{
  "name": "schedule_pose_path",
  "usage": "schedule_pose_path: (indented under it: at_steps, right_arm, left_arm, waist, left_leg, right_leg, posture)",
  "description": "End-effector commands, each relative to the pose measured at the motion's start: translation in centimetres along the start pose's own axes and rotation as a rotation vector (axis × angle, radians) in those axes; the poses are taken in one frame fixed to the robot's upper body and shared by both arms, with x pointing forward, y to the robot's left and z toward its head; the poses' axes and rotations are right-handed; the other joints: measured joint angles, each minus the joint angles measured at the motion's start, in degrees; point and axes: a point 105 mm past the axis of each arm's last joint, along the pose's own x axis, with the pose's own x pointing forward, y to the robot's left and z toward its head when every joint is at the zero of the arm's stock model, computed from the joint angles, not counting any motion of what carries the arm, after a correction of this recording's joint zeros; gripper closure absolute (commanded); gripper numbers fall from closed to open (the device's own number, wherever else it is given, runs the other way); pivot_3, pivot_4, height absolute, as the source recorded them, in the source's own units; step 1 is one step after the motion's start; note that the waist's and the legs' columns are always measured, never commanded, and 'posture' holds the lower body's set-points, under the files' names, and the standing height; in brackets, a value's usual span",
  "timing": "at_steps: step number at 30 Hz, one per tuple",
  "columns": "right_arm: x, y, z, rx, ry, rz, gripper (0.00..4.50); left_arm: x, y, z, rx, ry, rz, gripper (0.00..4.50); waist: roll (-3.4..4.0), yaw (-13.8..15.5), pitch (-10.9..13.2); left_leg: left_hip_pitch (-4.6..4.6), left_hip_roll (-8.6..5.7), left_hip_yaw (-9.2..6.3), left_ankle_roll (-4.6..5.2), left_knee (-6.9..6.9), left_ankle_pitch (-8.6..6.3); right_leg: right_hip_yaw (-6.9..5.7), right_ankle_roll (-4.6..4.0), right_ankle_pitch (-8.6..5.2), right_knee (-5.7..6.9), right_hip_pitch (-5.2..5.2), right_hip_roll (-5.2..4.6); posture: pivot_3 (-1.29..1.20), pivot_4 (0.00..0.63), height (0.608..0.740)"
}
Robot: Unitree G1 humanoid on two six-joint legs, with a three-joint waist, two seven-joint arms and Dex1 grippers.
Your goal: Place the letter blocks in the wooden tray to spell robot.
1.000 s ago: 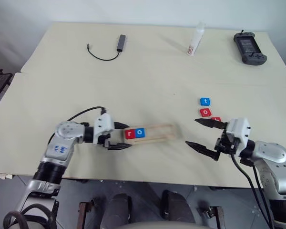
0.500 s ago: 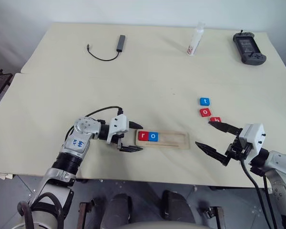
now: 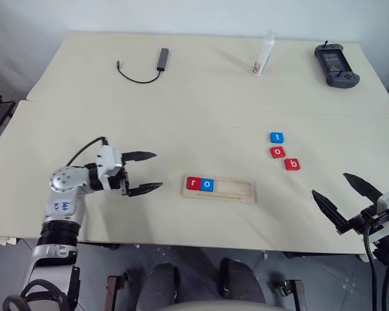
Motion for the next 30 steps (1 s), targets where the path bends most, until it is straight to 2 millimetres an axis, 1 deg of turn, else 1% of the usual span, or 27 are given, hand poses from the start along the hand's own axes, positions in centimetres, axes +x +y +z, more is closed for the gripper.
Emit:
schedule_pose_path:
  at_steps: [1, 3, 4, 6, 8, 9, 10, 11, 12, 13, 15, 18, 20, 22, 24, 28, 30]
  right_arm:
    - [-0.3, -1.1, 0.3, -0.027, -0.017, -0.057, 0.00]
    - [0.6, -1.6, 0.3, -0.071, -0.004, -0.068, 0.00]
    - [1.4, -1.7, 0.6, -0.061, 0.006, -0.057, 0.00]
    - [3.6, -1.7, 1.7, -0.023, 0.015, -0.006, 0.00]
    - [5.0, -1.8, 2.3, -0.005, 0.045, 0.017, 0.00]
    - [5.4, -1.9, 2.5, 0.003, 0.059, 0.021, 0.00]
    - [6.7, -1.7, 3.1, -0.001, 0.087, 0.058, 0.00]
    - [7.5, -1.7, 3.6, -0.008, 0.110, 0.082, 0.00]
    - [9.1, -1.7, 3.5, -0.022, 0.193, 0.106, 0.00]
    - [10.1, -2.0, 3.5, -0.017, 0.258, 0.108, 0.00]
    - [11.5, -2.4, 3.7, -0.019, 0.333, 0.106, 0.00]
    - [13.4, -2.7, 4.8, 0.011, 0.371, 0.105, 0.00]
    - [14.6, -2.8, 5.3, 0.024, 0.406, 0.095, 0.00]
    - [15.3, -2.9, 5.4, 0.017, 0.453, 0.078, 0.00]
    - [15.6, -2.9, 5.5, 0.026, 0.471, 0.078, 0.00]
    - [15.7, -2.7, 5.1, 0.024, 0.500, 0.077, 0.00]
    - [15.6, -2.7, 4.6, 0.033, 0.520, 0.072, 0.00]
  left_arm:
    - [-0.8, -0.3, 1.3, 0.000, -0.039, 0.016, 0.05]
    - [-0.9, -0.7, 2.0, -0.010, -0.070, 0.029, 0.05]
    - [-0.9, -0.9, 2.2, -0.020, -0.085, 0.030, 0.05]
    - [-0.5, -1.4, 2.3, -0.025, -0.094, 0.029, 0.05]
    - [-0.3, -1.8, 2.4, -0.024, -0.092, 0.029, 0.05]
    - [-0.2, -1.9, 2.4, -0.023, -0.091, 0.028, 0.05]
    - [0.0, -2.0, 2.5, -0.021, -0.093, 0.029, 0.05]
    - [0.1, -2.2, 2.6, -0.019, -0.094, 0.030, 0.05]
    - [0.2, -2.2, 2.7, -0.012, -0.095, 0.040, 0.05]
    - [0.3, -2.2, 2.7, -0.007, -0.095, 0.048, 0.05]
    - [0.3, -2.2, 2.7, 0.000, -0.092, 0.060, 0.05]
    - [0.4, -2.6, 2.7, 0.000, -0.089, 0.065, 0.05]
    - [0.3, -2.8, 2.6, 0.001, -0.082, 0.068, 0.05]
    - [0.3, -2.9, 2.5, 0.005, -0.072, 0.080, 0.05]
    - [0.3, -2.9, 2.6, 0.009, -0.069, 0.090, 0.05]
    - [0.2, -2.9, 2.7, 0.024, -0.065, 0.105, 0.05]
    - [0.2, -3.0, 2.7, 0.028, -0.065, 0.111, 0.05]
  waist:
    - [0.01, -0.08, 0.00]
    - [0.00, -0.37, 0.00]
    - [0.00, -0.45, 0.00]
    - [0.02, -0.98, 0.00]
    - [0.04, -1.22, -0.01]
    - [0.04, -1.26, -0.01]
    - [0.04, -1.25, -0.01]
    - [0.04, -1.28, -0.01]
    - [0.08, -1.44, 0.01]
    - [0.08, -1.63, 0.01]
    - [0.08, -1.54, 0.02]
    - [0.08, -1.05, 0.01]
    - [0.08, -1.24, 0.02]
    - [0.08, -1.35, 0.02]
    - [0.08, -1.24, 0.02]
    - [0.08, -1.28, 0.02]
    - [0.08, -1.39, 0.02]
  left_leg:
    - [0.00, 0.00, 0.00, 0.00, 0.00, 0.00]
    - [0.00, 0.01, 0.01, 0.00, 0.00, 0.00]
    - [0.00, 0.01, 0.01, 0.00, 0.01, 0.00]
    - [0.03, 0.03, 0.02, 0.00, 0.02, 0.00]
    - [0.06, 0.03, 0.02, 0.01, 0.06, 0.02]
    - [0.07, 0.04, 0.00, 0.00, 0.06, 0.04]
    - [0.07, 0.05, -0.03, -0.03, 0.04, 0.05]
    - [0.06, 0.06, -0.05, -0.04, 0.00, 0.05]
    - [0.06, 0.05, -0.05, -0.04, 0.01, 0.05]
    - [0.04, 0.02, 0.02, -0.03, 0.03, 0.05]
    - [0.04, 0.04, 0.06, -0.01, 0.08, 0.05]
    - [-0.06, 0.06, -0.14, -0.03, 0.01, 0.07]
    - [-0.19, 0.00, -0.11, -0.01, 0.01, 0.06]
    - [-0.23, -0.05, -0.08, 0.04, 0.00, 0.03]
    - [-0.24, -0.04, -0.10, 0.05, -0.02, 0.02]
    - [-0.28, -0.04, -0.10, 0.05, -0.05, 0.02]
    - [-0.27, -0.04, -0.08, 0.05, -0.04, 0.02]
  right_leg:
    - [0.01, 0.00, 0.00, 0.00, 0.00, 0.00]
    - [0.02, 0.00, 0.00, 0.00, 0.00, 0.00]
    - [0.03, 0.00, 0.00, 0.01, 0.00, 0.00]
    - [0.06, 0.00, 0.00, 0.04, 0.00, -0.01]
    - [0.11, -0.02, 0.01, 0.12, 0.00, -0.03]
    - [0.09, -0.03, 0.01, 0.15, 0.00, -0.02]
    - [0.07, -0.05, 0.00, 0.18, 0.00, -0.02]
    - [0.03, -0.07, -0.01, 0.16, -0.02, -0.01]
    - [0.04, -0.07, -0.01, 0.16, -0.01, -0.01]
    - [0.09, -0.07, 0.00, 0.16, -0.05, -0.04]
    - [0.10, -0.10, 0.04, 0.15, -0.06, -0.05]
    - [-0.10, -0.15, 0.02, 0.13, -0.09, -0.03]
    - [-0.10, -0.14, 0.02, 0.07, -0.15, -0.06]
    - [-0.10, -0.11, 0.04, 0.01, -0.17, -0.12]
    - [-0.14, -0.11, 0.04, -0.03, -0.17, -0.11]
    - [-0.21, -0.11, 0.04, -0.08, -0.17, -0.11]
    - [-0.21, -0.10, 0.05, -0.09, -0.17, -0.11]
  posture:
    - [0.00, 0.150, 0.740]
    - [0.00, 0.150, 0.740]
    - [0.00, 0.150, 0.740]
    - [0.00, 0.150, 0.740]
    - [0.00, 0.150, 0.740]
    - [0.00, 0.150, 0.740]
    - [0.00, 0.150, 0.740]
    - [0.00, 0.150, 0.740]
    - [0.00, 0.150, 0.740]
    - [0.00, 0.150, 0.740]
    - [0.00, 0.150, 0.740]
    - [0.00, 0.150, 0.740]
    - [0.00, 0.150, 0.740]
    - [0.00, 0.150, 0.740]
    - [0.00, 0.150, 0.740]
    - [0.00, 0.150, 0.740]
    - [0.00, 0.150, 0.740]
